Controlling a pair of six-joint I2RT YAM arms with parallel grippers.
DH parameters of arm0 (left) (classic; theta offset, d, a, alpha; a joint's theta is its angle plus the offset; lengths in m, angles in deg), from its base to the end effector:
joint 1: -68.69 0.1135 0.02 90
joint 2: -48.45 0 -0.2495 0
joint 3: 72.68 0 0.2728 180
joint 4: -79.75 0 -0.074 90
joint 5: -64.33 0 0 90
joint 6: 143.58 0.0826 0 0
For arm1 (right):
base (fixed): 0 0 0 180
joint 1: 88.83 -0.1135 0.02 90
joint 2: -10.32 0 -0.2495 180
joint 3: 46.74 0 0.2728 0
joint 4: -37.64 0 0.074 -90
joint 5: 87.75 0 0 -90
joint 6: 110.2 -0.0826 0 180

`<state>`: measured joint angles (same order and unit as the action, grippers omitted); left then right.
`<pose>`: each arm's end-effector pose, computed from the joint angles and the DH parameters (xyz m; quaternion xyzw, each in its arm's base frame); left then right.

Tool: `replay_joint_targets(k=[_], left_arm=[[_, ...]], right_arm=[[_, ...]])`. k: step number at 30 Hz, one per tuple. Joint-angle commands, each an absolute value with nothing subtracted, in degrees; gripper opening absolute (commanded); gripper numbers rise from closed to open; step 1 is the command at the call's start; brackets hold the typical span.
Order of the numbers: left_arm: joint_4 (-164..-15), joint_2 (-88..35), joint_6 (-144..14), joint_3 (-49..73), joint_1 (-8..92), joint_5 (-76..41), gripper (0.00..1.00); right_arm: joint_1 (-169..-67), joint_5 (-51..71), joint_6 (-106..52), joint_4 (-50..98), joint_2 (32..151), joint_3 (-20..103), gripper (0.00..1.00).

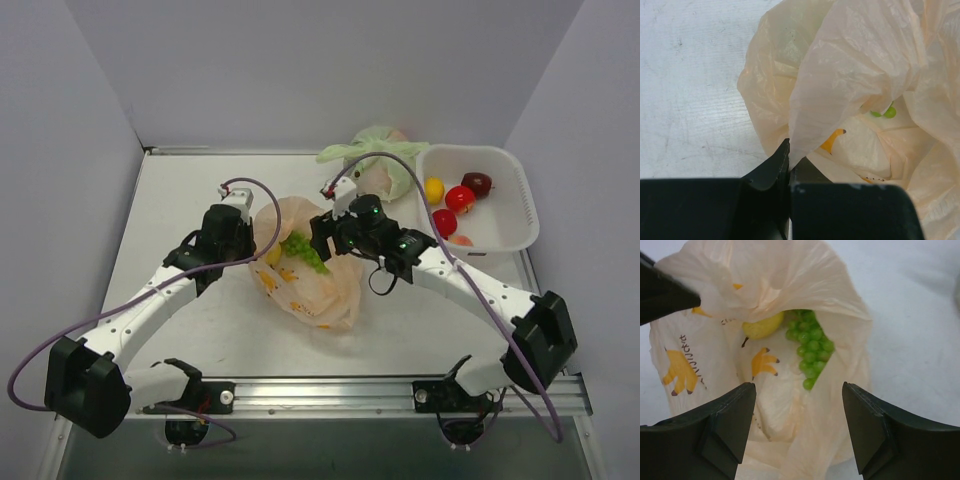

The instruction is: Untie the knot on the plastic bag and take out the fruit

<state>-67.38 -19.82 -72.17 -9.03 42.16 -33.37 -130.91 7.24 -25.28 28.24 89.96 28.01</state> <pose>0.2941 -0.1345 0.2284 0.0323 0.8947 -0.1137 0.4307 0.2909 0.2723 0.2971 -0.2756 0.7396 0.2768 0.5481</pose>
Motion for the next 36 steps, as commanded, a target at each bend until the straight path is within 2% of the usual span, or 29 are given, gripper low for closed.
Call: replay_joint_targets(k=[1,6,12,17,26,33,36], left_arm=[[-68.9,-18.7,-71.5,-7.2,42.5,-33.7,0.01],[-68.9,-18.7,-71.6,-7.3,42.5,-33.8,0.01],[-69.0,-18.8,-71.6,-7.2,42.5,-33.6,0.01],[-69.0,-18.9,-71.6,-7.1,42.5,-33.4,0.01],[-69.0,-19.1,-71.7,-7.1,42.5,-33.1,0.01],[-69.0,-19.4,-71.7,-7.1,42.5,-33.0,0.01],[-69.0,-19.4,-71.7,-7.1,42.5,-33.0,0.01]], right_arm=[[-134.1,11.3,-22.6,27.7,97.0,32.0,0.69],[-135.3,11.1,-21.8,27.4,105.5,35.7,0.65],[-135.1,4.7,-21.1,27.1,114.9,40.2,0.65],[-134.5,0.0,-21.2,26.8,118.3,42.4,0.66],[-132.3,2.2,-24.5,25.9,124.5,43.3,0.64],[-132.5,5.5,-24.9,25.9,126.6,43.0,0.52],[-133.0,5.2,-24.2,26.1,125.3,42.4,0.32]])
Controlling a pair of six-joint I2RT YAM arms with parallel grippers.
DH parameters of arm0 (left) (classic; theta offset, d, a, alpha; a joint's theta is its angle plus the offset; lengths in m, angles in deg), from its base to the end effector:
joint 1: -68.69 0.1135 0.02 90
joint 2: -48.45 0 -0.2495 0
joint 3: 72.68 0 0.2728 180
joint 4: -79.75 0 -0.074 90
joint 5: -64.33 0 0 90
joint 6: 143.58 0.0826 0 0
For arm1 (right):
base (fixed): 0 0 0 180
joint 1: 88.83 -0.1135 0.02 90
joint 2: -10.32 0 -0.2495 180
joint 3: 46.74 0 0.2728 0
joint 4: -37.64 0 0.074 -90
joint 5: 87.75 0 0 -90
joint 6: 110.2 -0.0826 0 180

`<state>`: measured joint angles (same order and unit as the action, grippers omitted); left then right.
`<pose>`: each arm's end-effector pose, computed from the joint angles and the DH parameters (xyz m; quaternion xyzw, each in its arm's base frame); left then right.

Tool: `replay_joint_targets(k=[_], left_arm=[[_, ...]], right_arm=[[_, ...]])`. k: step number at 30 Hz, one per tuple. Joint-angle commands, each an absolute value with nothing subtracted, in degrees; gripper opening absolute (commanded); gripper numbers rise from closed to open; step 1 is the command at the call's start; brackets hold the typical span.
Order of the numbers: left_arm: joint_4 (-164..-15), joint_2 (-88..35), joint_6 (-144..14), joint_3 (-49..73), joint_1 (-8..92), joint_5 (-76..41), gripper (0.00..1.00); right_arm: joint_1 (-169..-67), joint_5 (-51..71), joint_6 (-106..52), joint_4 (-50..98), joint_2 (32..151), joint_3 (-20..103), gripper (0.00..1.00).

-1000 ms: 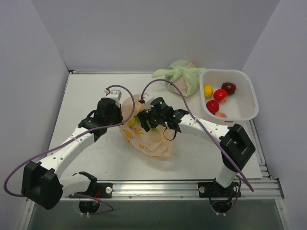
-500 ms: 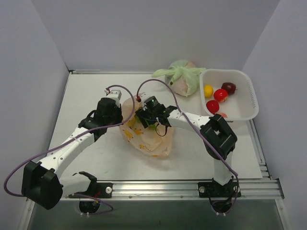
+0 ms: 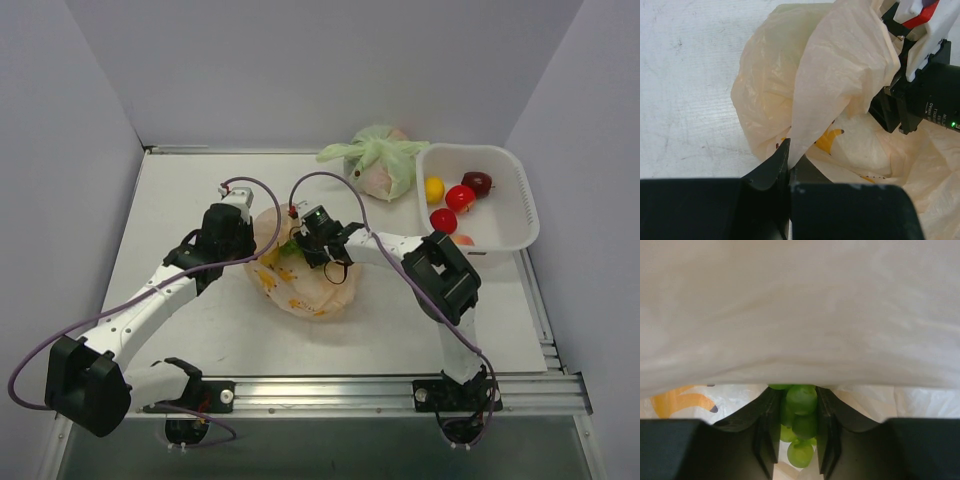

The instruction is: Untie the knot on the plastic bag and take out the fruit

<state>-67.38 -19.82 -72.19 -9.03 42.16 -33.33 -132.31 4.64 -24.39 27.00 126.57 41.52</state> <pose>0.2941 -0.1345 0.2284 0.0323 0.8947 -0.1141 0.4306 0.3557 0.3421 0.1115 -0.3114 0.8455 0.1923 0.3888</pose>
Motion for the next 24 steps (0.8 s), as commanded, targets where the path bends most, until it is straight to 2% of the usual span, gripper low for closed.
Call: replay_joint_targets(k=[1,10,20,24], left_arm=[[-69.0,-19.5,-71.7,-7.1,42.5,-33.0,0.01],[-68.9,-19.1,-71.7,-7.2,42.5,-34.0,0.01],[-68.0,-18.9,-71.2,-6.9,42.6,-37.8,0.00],[-67.9,-18.4,-71.1,-7.0,42.9,-38.6,0.00]], right_arm=[[-133.2,5.0,-23.9,26.2,124.5,41.7,0.22],[-135.1,5.1,-22.2,26.3,112.1,37.6,0.08],[-135.8,12.6,-21.3,25.4,98.5,33.3,0.04],[-135.3,11.0,-20.6,25.2,92.5,30.8,0.04]])
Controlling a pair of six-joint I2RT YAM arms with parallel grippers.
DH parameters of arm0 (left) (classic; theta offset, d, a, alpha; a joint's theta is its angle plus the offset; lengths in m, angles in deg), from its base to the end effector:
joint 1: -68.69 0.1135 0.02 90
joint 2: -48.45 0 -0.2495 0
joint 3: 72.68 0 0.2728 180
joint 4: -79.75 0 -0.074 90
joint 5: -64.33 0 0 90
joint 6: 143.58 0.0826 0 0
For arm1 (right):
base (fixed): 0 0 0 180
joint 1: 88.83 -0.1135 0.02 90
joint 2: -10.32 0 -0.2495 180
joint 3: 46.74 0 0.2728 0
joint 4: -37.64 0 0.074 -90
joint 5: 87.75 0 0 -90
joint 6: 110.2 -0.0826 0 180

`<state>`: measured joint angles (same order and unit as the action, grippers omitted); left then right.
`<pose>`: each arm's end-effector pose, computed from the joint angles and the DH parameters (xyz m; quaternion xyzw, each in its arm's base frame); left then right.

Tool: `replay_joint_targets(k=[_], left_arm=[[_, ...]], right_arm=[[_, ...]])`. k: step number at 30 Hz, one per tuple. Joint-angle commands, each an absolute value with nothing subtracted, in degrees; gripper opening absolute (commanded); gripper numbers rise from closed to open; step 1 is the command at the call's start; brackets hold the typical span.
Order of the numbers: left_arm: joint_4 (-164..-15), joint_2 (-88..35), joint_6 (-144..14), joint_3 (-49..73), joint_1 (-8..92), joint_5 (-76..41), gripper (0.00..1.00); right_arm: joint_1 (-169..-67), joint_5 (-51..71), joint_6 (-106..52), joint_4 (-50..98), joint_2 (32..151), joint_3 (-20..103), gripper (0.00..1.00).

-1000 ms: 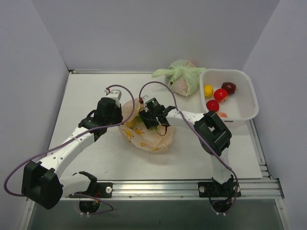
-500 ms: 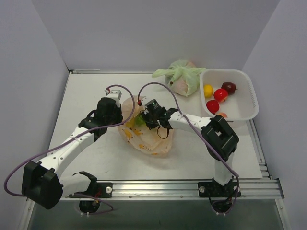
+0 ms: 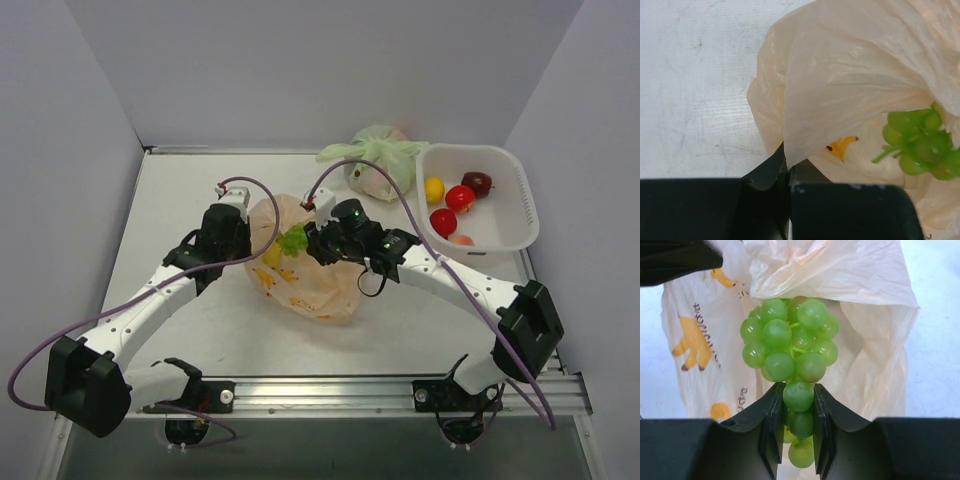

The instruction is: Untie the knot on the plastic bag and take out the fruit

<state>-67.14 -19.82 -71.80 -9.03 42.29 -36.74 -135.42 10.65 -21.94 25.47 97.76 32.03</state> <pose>0.2956 -0.1290 0.2284 0.0214 0.8943 -0.0863 0.4385 0.2827 0.3164 0.2662 -0.3517 0.7432 0.2867 0.4917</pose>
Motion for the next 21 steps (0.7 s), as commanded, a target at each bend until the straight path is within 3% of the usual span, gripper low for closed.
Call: replay_joint_targets(k=[1,11,15,21], left_arm=[[-67.9,-18.4,-71.0,-7.0,42.9,-38.7,0.00],[-68.3,-18.3,-70.9,-7.1,42.9,-37.4,0.00],[-68.5,-18.1,-70.9,-7.2,42.9,-37.4,0.00],[-68.7,-18.1,-70.8,-7.3,42.9,-36.8,0.00]], right_arm=[[-134.9,9.9,-20.6,23.5,91.2,30.4,0.04],[-116.0,-3.9,-19.1,19.7,78.3,30.0,0.05],[-102.4,-5.1,-22.3,19.8,78.8,31.4,0.06],[-91.2,-6.3,-27.4,20.1,85.9,35.7,0.11]])
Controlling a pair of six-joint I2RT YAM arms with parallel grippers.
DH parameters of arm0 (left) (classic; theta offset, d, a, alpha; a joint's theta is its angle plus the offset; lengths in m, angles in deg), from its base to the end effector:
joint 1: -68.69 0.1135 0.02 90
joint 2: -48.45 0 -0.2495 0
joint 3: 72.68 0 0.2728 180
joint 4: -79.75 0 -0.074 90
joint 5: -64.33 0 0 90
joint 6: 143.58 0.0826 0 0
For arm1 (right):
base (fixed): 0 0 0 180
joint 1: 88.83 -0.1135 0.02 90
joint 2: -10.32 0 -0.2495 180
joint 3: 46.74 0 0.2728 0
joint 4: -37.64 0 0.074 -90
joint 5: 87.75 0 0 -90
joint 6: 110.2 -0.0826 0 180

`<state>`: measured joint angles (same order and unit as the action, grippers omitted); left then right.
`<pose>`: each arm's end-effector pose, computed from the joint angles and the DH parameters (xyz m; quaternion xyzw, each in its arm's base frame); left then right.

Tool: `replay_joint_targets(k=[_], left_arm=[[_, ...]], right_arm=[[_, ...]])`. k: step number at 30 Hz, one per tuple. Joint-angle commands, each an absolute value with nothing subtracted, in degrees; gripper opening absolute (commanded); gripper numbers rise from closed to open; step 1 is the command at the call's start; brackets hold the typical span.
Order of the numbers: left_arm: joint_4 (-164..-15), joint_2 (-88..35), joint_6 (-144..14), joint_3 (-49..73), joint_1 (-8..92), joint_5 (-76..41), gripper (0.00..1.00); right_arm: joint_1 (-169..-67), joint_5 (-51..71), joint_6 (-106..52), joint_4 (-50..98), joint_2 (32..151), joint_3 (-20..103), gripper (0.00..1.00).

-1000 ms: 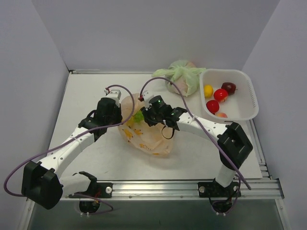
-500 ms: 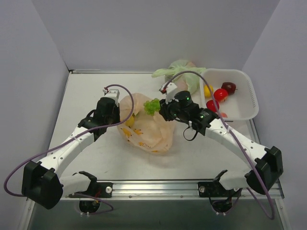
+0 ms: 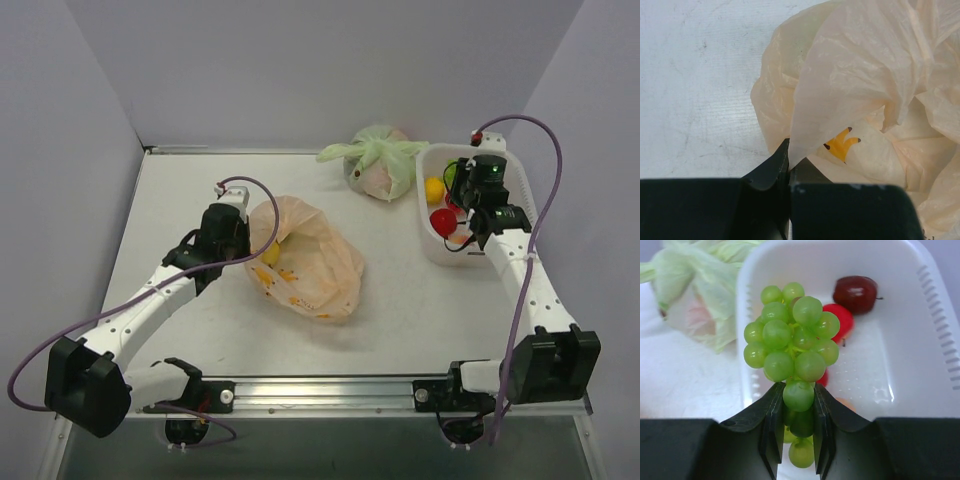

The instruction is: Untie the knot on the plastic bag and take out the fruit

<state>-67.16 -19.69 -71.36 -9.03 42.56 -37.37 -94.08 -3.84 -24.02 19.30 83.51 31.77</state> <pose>0.2963 -0.1267 0.2292 0.0201 0.8934 -0.0795 0.4417 0.3708 0.0253 0.3425 0.0233 0.7820 0.0077 0.6228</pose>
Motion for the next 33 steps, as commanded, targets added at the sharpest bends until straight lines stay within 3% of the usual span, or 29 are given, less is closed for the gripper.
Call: replay_joint_targets(k=[1,2,5,6,8,13,15,19,20,25,26,30,33], left_arm=[[-68.7,-17.9,-70.8,-7.3,42.9,-36.9,0.00],[-68.8,-17.9,-70.8,-7.4,42.9,-36.7,0.00],[-69.1,-17.8,-70.7,-7.5,42.9,-36.6,0.00],[-69.2,-17.8,-70.6,-7.6,42.9,-36.5,0.00],[-69.3,-17.9,-70.5,-7.6,42.9,-36.3,0.00],[-69.8,-18.3,-70.5,-7.8,42.9,-35.9,0.00],[-70.1,-18.4,-70.5,-8.0,42.9,-35.3,0.05],[-70.8,-18.7,-70.5,-8.3,42.9,-34.4,0.20],[-71.1,-18.9,-70.5,-8.5,42.9,-34.2,0.29],[-72.0,-19.5,-70.1,-9.0,42.9,-32.8,0.49],[-72.2,-20.0,-70.1,-9.0,42.9,-32.3,0.59],[-72.9,-21.9,-69.7,-9.2,42.9,-33.0,0.81],[-73.1,-24.8,-69.7,-8.7,42.9,-34.8,0.82]], right_arm=[[-89.0,-8.0,-28.2,20.1,87.6,36.1,0.11],[-87.8,-8.7,-29.2,20.0,88.5,36.4,0.13],[-84.3,-10.1,-32.9,18.7,90.5,37.2,0.58],[-84.1,-10.2,-33.6,18.3,90.4,37.2,0.88],[-84.4,-8.0,-34.0,17.7,88.9,36.0,1.00],[-88.4,-1.2,-34.1,17.6,81.5,30.0,1.00],[-92.5,0.8,-33.8,17.7,79.3,28.2,1.00],[-98.0,4.3,-34.5,18.4,73.6,24.0,1.00],[-98.9,5.1,-35.3,18.7,72.8,22.7,1.00],[-102.5,8.8,-37.5,19.2,66.8,18.7,1.00],[-102.9,9.8,-38.0,19.7,66.0,17.9,1.00],[-105.4,13.4,-39.0,21.2,62.5,14.2,1.00],[-107.2,15.8,-39.4,21.8,60.5,11.2,1.00]])
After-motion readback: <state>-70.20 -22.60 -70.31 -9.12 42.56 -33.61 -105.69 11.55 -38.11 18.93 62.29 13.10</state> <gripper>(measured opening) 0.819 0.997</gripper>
